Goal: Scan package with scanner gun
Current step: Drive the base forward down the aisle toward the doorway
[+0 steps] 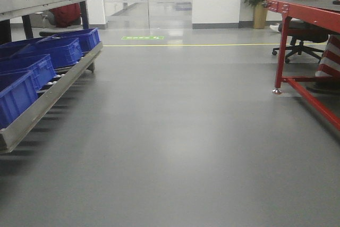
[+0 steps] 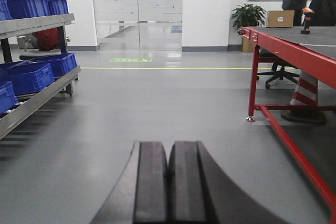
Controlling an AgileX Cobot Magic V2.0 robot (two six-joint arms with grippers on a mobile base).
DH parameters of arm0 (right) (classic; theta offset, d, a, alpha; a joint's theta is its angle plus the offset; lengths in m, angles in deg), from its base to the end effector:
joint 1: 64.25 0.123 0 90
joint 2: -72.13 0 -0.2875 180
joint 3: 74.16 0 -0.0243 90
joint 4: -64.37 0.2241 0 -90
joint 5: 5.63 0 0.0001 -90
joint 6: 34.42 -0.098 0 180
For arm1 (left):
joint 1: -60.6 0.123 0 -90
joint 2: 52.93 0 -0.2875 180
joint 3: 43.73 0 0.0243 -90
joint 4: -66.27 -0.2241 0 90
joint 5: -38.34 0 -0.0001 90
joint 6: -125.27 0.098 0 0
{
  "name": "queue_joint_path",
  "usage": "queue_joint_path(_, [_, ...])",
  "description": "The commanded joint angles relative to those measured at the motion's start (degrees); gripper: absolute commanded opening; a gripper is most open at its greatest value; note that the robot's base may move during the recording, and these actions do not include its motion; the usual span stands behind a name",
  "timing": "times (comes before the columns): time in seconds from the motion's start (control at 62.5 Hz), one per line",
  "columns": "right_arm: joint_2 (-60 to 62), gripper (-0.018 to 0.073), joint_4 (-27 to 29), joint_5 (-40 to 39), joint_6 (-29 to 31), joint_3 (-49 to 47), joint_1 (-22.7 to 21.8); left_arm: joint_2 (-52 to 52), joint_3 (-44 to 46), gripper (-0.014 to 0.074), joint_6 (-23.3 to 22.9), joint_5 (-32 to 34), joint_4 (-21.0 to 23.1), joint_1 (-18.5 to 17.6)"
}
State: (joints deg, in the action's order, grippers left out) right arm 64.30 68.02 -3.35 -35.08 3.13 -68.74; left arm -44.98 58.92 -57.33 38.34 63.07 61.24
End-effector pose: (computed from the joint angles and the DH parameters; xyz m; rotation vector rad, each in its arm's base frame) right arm 0.0342 -0.0024 0.2098 0.1150 1.5210 -0.0006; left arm 0.0343 0.0004 0.2133 -0.0005 1.4888 0.0175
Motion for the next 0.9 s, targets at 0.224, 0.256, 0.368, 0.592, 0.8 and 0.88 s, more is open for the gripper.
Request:
queue_joint_path(0.224, [0.11, -0.0168, -0.21, -1.06, 0.10, 0.00, -0.41, -0.24, 0.06, -0.0091, 0.27, 1.13, -0.22, 0.33])
queue_joint_path(0.256, [0.11, -0.0168, -0.21, -1.06, 0.10, 0.00, -0.41, -0.24, 0.06, -0.0091, 0.27, 1.13, -0.22, 0.33])
queue_joint_path(0.368, [0.11, -0.0168, -0.21, -1.06, 0.10, 0.00, -0.41, -0.24, 0.06, -0.0091, 0.27, 1.13, -0.22, 0.33])
queue_joint_path(0.592, [0.11, -0.0168, -0.21, -1.06, 0.10, 0.00, -0.41, -0.24, 0.06, -0.0091, 0.27, 1.13, -0.22, 0.33])
queue_joint_path(0.8, [0.11, -0.0168, -0.21, -1.06, 0.10, 0.00, -0.41, -0.24, 0.06, -0.0091, 0.27, 1.13, -0.22, 0.33])
queue_joint_path(0.88, [0.11, -0.0168, -0.21, -1.06, 0.10, 0.00, -0.41, -0.24, 0.06, -0.0091, 0.27, 1.13, -0.22, 0.33])
